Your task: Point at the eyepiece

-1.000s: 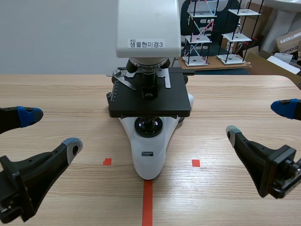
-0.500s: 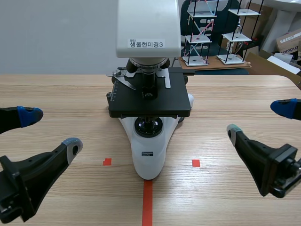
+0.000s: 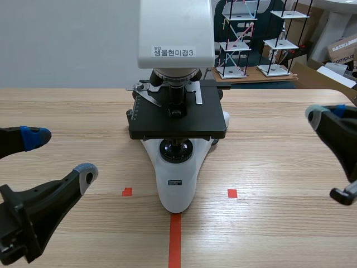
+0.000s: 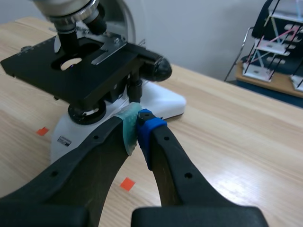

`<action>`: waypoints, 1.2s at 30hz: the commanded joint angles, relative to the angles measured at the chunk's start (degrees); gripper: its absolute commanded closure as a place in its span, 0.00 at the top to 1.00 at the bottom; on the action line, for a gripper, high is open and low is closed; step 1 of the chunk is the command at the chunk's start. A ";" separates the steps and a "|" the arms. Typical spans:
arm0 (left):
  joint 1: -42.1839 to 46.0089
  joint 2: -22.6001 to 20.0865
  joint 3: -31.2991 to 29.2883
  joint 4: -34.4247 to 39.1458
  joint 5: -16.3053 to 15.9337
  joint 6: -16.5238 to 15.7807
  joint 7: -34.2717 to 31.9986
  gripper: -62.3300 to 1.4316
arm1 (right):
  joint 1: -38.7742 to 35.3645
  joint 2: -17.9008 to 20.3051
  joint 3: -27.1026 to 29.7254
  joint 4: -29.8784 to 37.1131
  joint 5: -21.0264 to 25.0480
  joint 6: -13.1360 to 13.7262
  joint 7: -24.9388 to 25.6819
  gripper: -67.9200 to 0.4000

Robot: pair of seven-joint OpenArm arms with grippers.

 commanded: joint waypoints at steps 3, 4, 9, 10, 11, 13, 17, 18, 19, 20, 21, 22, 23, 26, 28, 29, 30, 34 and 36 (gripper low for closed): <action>-0.02 0.13 -0.37 0.63 -0.35 -0.04 -0.63 0.93 | 0.20 0.00 3.28 7.15 4.20 -0.20 -2.38 0.01; -0.02 0.13 -0.37 0.63 -0.33 -0.04 -0.61 0.93 | 0.20 0.17 3.91 8.66 4.57 -0.20 -2.38 0.01; -0.02 0.13 -0.37 0.63 -0.33 -0.04 -0.63 0.93 | 2.12 0.24 5.81 13.94 4.57 -0.26 -5.01 0.01; -0.02 0.13 -0.37 0.63 -0.33 -0.04 -0.63 0.93 | 3.87 0.22 5.81 14.19 4.59 -0.24 -7.15 0.01; -0.02 0.13 -0.37 0.63 -0.33 -0.04 -0.63 0.93 | 5.88 0.22 5.81 14.19 4.81 -0.22 -9.33 0.01; -0.02 0.13 -0.37 0.63 -0.33 -0.04 -0.63 0.93 | 10.47 0.22 5.81 14.19 5.29 -0.24 -13.90 0.01; -0.02 0.13 -0.37 0.63 -0.33 -0.04 -0.61 0.93 | 19.32 0.22 5.79 14.19 9.90 -0.24 -20.76 0.01; -0.02 0.13 -0.37 0.63 -0.33 -0.04 -0.61 0.93 | 21.57 0.22 5.66 14.19 10.62 -0.26 -22.53 0.01; -0.02 0.13 -0.37 0.63 -0.33 -0.04 -0.61 0.93 | 23.23 0.22 5.55 14.16 10.60 -0.26 -23.71 0.01; -0.02 0.13 -0.37 0.63 -0.33 -0.04 -0.61 0.93 | 24.92 0.37 5.35 14.14 10.60 -0.28 -24.76 0.01; -0.02 0.13 -0.37 0.63 -0.33 -0.04 -0.63 0.93 | 26.27 0.92 5.11 13.97 10.60 -0.28 -25.49 0.01; -0.02 0.13 -0.37 0.63 -0.33 -0.04 -0.63 0.93 | 27.54 1.75 4.57 13.68 10.60 -0.31 -25.49 0.01; -0.02 0.13 -0.37 0.63 -0.33 -0.04 -0.63 0.93 | 28.70 2.62 3.91 13.25 10.60 -0.70 -25.51 0.01; -0.02 0.13 -0.37 0.63 -0.33 -0.04 -0.63 0.93 | 32.94 5.03 1.05 10.78 10.56 -2.58 -25.73 0.01; -0.02 0.13 -0.37 0.63 -0.33 -0.04 -0.61 0.93 | 36.35 5.86 -1.05 8.24 10.56 -2.60 -25.73 0.01; -0.02 0.13 -0.37 0.63 -0.33 -0.04 -0.61 0.93 | 38.10 6.10 -2.16 6.88 10.58 -2.60 -25.77 0.01; -0.02 0.13 -0.37 0.63 -0.33 -0.04 -0.63 0.93 | 39.87 6.36 -3.32 5.38 10.58 -2.60 -25.94 0.01; -0.02 0.13 -0.37 0.63 -0.35 -0.04 -0.63 0.93 | 47.52 6.88 -8.96 -1.09 10.62 -2.60 -26.73 0.01; -0.02 0.13 -0.37 0.63 -0.35 -0.04 -0.63 0.93 | 51.47 6.88 -11.96 -4.17 10.95 -2.58 -27.30 0.01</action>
